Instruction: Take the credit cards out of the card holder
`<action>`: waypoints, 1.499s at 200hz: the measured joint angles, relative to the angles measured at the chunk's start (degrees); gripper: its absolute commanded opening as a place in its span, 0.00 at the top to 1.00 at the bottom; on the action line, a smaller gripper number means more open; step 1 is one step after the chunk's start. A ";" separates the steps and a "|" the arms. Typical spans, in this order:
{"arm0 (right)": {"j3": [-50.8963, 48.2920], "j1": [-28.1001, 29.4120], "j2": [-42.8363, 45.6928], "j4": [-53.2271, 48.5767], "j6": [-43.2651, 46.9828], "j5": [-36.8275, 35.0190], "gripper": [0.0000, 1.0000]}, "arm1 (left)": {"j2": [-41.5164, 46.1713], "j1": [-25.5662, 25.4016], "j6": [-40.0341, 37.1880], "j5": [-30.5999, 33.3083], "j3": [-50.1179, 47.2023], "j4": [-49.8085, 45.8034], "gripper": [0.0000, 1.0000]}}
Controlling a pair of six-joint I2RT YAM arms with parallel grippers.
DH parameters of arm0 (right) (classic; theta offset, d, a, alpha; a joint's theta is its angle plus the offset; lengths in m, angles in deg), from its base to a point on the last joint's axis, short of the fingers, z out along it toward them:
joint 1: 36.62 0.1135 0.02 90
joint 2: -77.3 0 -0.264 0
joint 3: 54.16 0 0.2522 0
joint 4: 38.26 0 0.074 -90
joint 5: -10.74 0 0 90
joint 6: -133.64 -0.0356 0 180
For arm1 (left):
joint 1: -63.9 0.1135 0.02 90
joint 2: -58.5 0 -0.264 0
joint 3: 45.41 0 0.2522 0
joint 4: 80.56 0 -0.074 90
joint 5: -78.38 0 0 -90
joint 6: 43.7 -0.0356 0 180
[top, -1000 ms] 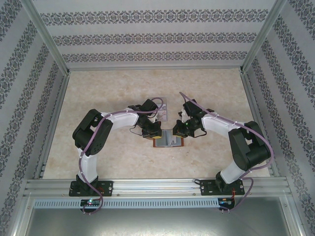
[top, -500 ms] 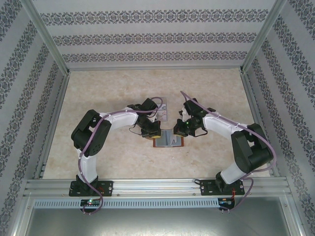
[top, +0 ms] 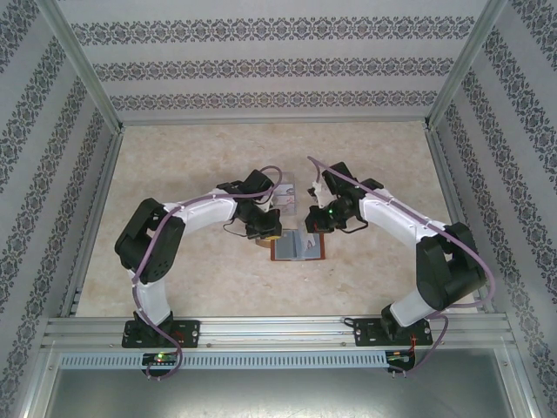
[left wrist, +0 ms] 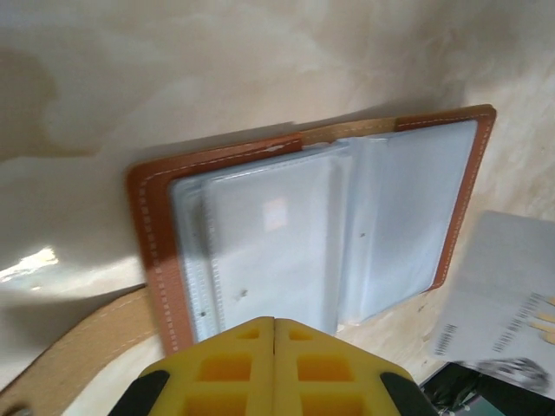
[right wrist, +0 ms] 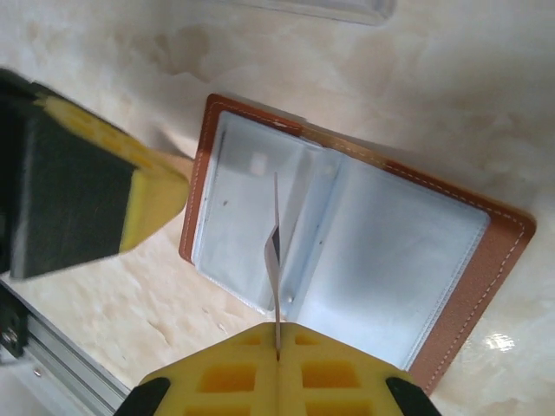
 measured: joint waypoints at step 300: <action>53.37 6.58 -30.60 -30.75 63.54 -17.27 0.97 | 15.65 8.59 3.61 1.81 -20.61 8.50 0.95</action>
